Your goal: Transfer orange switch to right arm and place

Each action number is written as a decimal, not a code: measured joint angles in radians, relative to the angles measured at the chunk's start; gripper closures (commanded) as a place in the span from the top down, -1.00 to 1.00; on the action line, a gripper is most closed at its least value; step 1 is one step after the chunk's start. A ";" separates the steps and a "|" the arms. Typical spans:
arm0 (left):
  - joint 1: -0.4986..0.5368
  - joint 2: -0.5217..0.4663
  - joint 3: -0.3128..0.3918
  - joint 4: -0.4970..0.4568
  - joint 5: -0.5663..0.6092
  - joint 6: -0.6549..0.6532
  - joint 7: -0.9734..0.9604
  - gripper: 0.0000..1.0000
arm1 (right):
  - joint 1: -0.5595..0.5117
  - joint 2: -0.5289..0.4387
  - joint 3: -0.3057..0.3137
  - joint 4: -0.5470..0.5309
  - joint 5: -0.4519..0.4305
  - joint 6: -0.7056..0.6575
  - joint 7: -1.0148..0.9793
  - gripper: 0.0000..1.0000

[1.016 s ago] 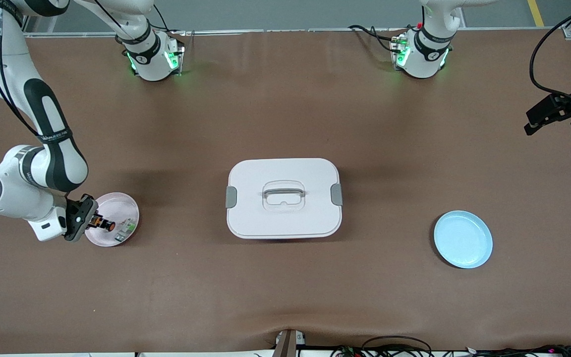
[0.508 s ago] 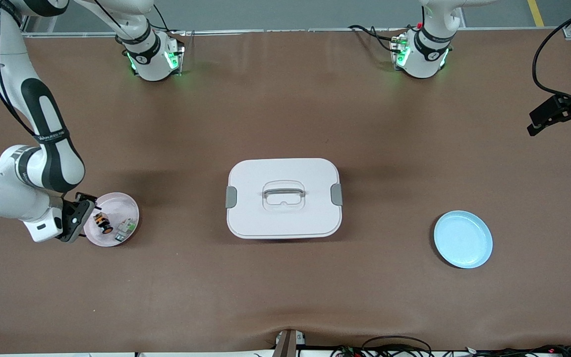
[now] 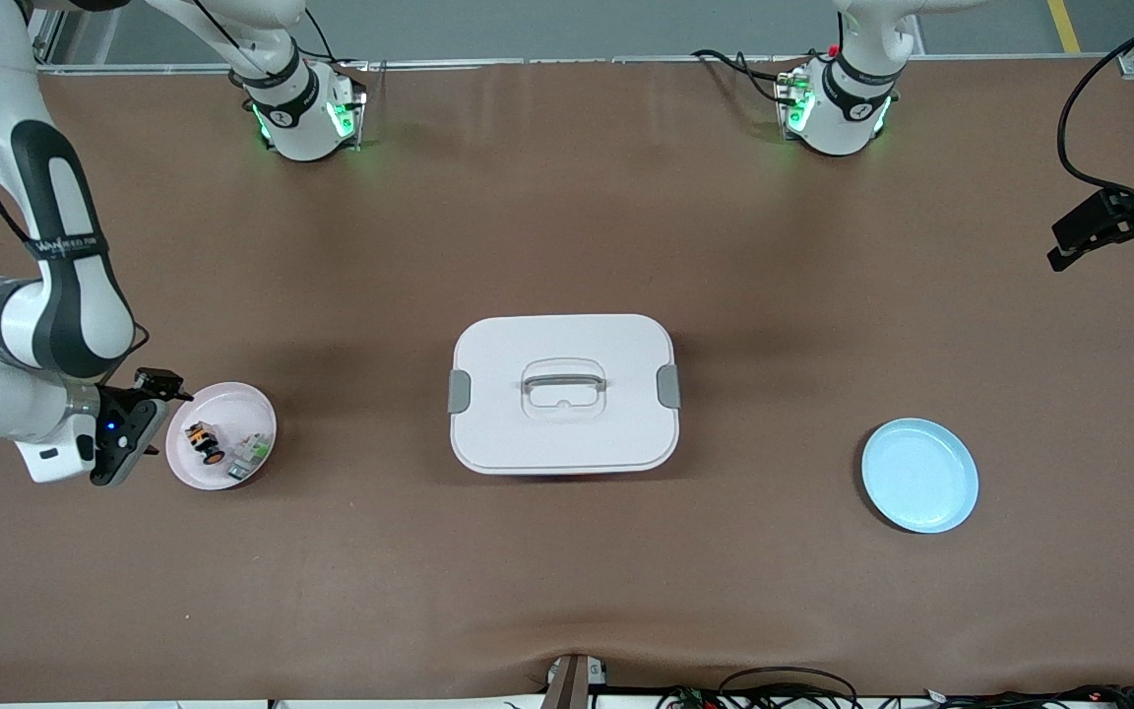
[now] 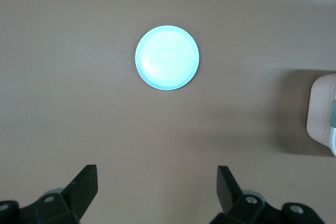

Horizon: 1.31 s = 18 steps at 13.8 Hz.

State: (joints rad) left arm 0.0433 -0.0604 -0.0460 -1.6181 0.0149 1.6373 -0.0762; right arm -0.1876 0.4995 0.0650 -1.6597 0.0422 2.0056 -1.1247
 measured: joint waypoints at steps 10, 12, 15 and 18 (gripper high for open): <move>-0.003 0.003 -0.004 -0.002 -0.002 0.001 0.000 1.00 | 0.062 -0.244 0.028 -0.091 -0.001 -0.170 0.507 1.00; -0.004 0.005 -0.005 -0.002 -0.002 0.001 0.000 1.00 | 0.065 -0.293 0.028 -0.095 -0.001 -0.216 0.609 1.00; -0.004 0.009 -0.005 -0.002 -0.002 0.001 0.000 1.00 | 0.066 -0.350 0.029 -0.099 -0.001 -0.261 0.744 1.00; -0.004 0.011 -0.005 -0.003 -0.002 0.001 0.000 1.00 | 0.067 -0.397 0.029 -0.105 0.000 -0.282 0.826 1.00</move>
State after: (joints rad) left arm 0.0392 -0.0491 -0.0514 -1.6209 0.0124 1.6382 -0.0761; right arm -0.1207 0.1026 0.0943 -1.7646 0.0420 1.7234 -0.2989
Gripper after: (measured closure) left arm 0.000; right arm 0.000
